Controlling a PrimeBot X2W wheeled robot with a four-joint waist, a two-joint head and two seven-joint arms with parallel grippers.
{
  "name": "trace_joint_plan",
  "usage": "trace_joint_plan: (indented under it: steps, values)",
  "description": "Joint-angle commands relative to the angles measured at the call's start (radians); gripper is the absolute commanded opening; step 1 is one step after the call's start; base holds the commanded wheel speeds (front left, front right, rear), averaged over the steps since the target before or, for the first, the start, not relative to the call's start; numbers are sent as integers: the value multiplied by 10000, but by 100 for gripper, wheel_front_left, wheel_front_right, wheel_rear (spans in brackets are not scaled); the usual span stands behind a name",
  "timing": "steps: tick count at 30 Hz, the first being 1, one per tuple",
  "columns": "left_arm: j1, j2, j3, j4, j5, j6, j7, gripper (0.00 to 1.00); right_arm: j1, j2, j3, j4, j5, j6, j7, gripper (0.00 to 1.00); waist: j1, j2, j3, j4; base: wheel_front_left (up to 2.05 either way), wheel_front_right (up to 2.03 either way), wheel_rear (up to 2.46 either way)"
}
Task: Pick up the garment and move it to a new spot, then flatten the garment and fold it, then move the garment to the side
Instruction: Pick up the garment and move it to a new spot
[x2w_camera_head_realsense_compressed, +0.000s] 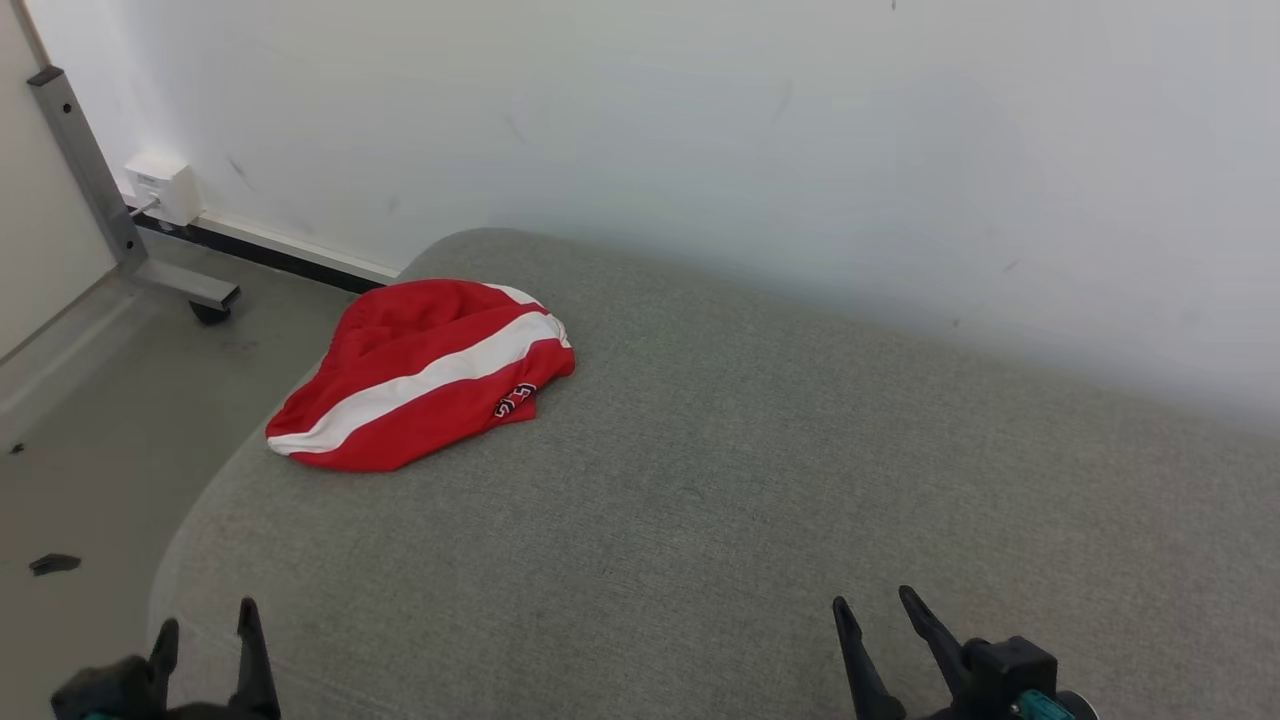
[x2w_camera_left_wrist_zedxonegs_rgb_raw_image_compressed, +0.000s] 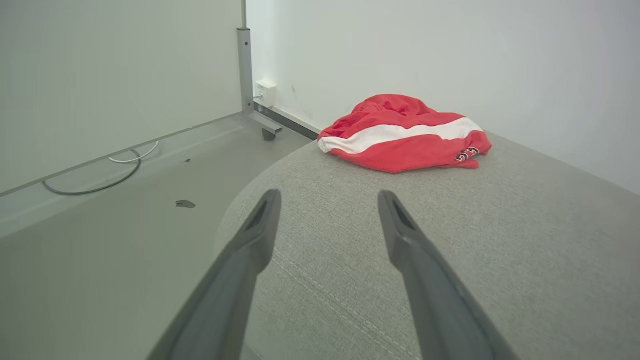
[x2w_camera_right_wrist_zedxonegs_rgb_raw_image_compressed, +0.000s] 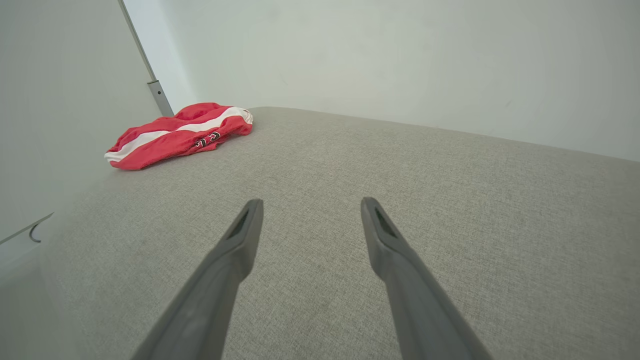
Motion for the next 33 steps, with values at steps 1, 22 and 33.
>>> trace_joint_plan:
  steps: [1,22,33]
  values:
    - [-533,67,87,323,-156,45,254,100,-100,1,110,-58,-118,-27,6,100,0,-1,276,-434,0,0,0]
    - [-6094,2297,1191,3343,-1428,237,2331,100,-2073,-1286,1962,-2943,-182,-27,1244,100,0,-1,4861,-4110,0,0,0]
    - [-7383,1932,2481,5095,-3096,915,3615,100,-1564,-1612,1450,-4448,-424,-27,1724,100,0,-1,5676,-4325,0,0,0]
